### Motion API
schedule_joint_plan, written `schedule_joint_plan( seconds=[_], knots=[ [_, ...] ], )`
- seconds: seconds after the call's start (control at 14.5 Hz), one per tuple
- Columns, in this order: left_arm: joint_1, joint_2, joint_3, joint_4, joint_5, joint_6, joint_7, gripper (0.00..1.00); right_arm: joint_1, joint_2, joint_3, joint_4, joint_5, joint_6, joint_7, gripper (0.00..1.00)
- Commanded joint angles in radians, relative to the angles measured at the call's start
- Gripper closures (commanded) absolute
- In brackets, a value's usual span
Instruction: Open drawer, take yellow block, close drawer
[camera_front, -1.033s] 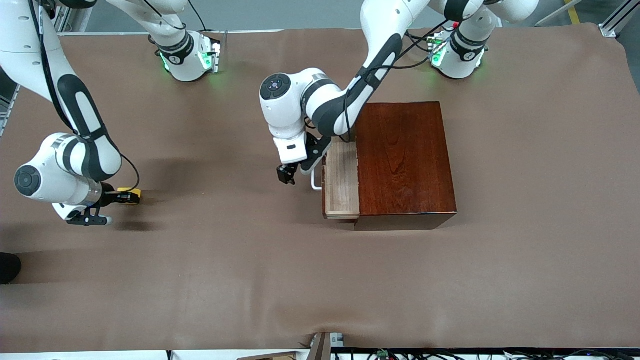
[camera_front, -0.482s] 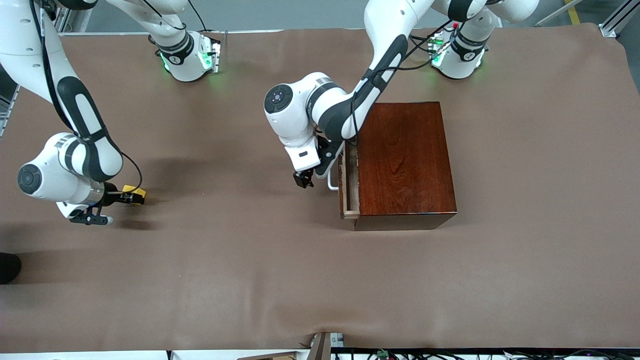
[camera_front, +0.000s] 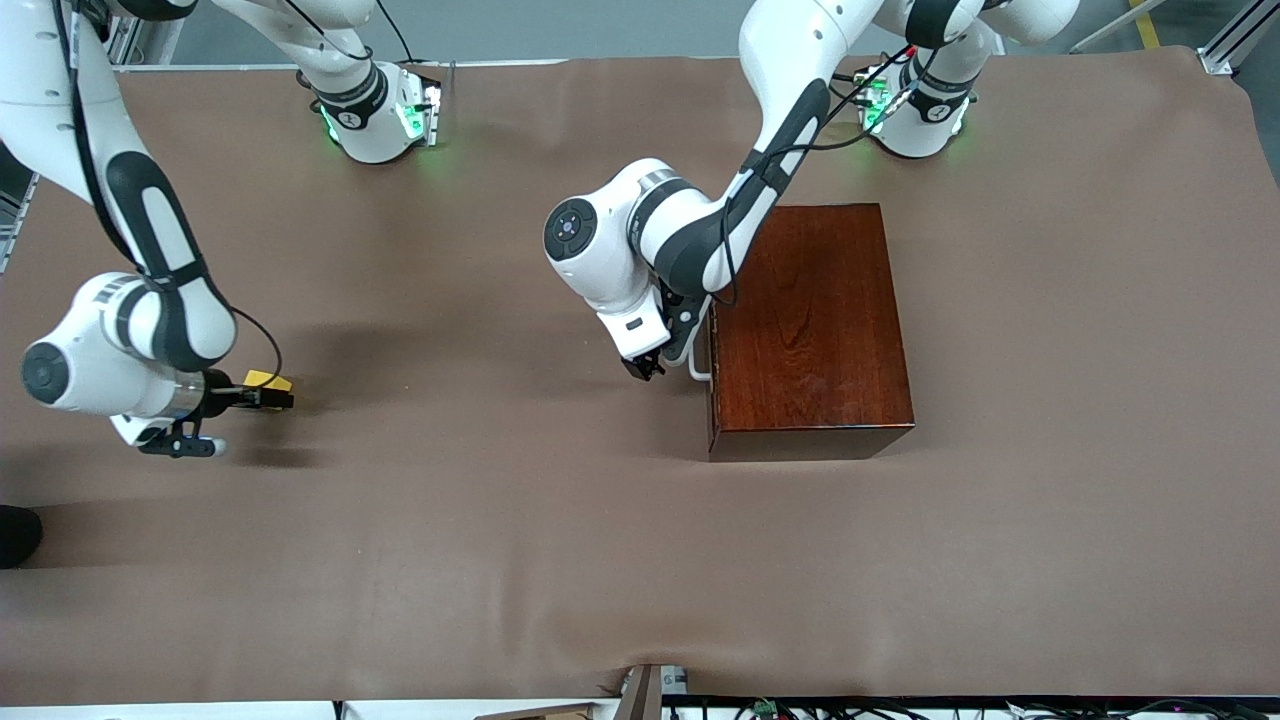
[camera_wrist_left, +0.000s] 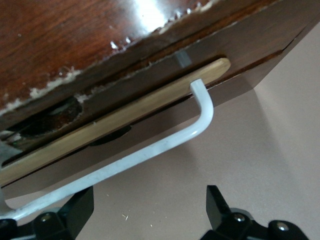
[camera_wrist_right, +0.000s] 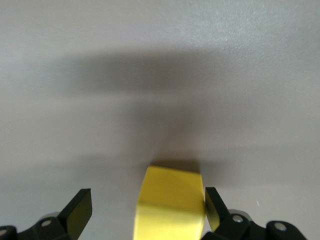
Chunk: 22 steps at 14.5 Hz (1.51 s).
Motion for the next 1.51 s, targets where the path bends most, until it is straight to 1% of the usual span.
schedule_joint_plan(
  seconds=[0.0,0.07,0.28,0.34,0.55,0.69,0.83,0.96,1.03,1.17,1.31,1.45],
  knots=[
    [0.006,-0.022,0.000,-0.009,0.025,-0.046,0.011,0.00,-0.002,-0.033,0.014,0.087,0.016,-0.137,-0.001,0.00],
    [0.006,-0.036,0.001,-0.009,0.025,-0.046,0.036,0.00,0.007,-0.037,0.014,0.117,0.015,-0.172,-0.001,0.00],
    [0.011,-0.122,-0.009,-0.010,0.015,-0.048,0.151,0.00,0.013,-0.057,0.014,0.222,0.015,-0.285,-0.001,0.00],
    [0.011,-0.148,-0.009,-0.012,0.015,-0.048,0.192,0.00,0.015,-0.069,0.016,0.240,0.016,-0.316,-0.001,0.00],
    [0.014,-0.219,-0.005,-0.021,0.012,-0.068,0.313,0.00,0.042,-0.146,0.013,0.254,0.012,-0.330,0.002,0.00],
    [0.043,-0.280,-0.006,-0.043,0.013,-0.101,0.411,0.00,0.042,-0.183,0.013,0.254,0.010,-0.333,0.004,0.00],
    [0.063,-0.352,-0.003,-0.104,0.016,-0.108,0.519,0.00,0.044,-0.220,0.014,0.254,0.007,-0.352,0.004,0.00],
    [0.104,-0.451,-0.003,-0.191,0.019,-0.106,0.660,0.00,0.067,-0.267,0.011,0.254,-0.004,-0.388,0.004,0.00],
    [0.139,-0.505,-0.006,-0.232,0.019,-0.106,0.768,0.00,0.076,-0.299,0.011,0.254,-0.017,-0.410,0.006,0.00],
    [0.184,-0.593,-0.008,-0.305,0.013,-0.108,0.936,0.00,0.087,-0.362,0.016,0.254,-0.072,-0.454,0.006,0.00],
    [0.224,-0.671,-0.008,-0.381,0.013,-0.108,1.043,0.00,0.093,-0.421,0.016,0.253,-0.074,-0.528,0.006,0.00],
    [0.285,-0.746,-0.008,-0.450,0.013,-0.108,1.177,0.00,0.105,-0.467,0.022,0.253,-0.077,-0.562,0.004,0.00]
  ],
)
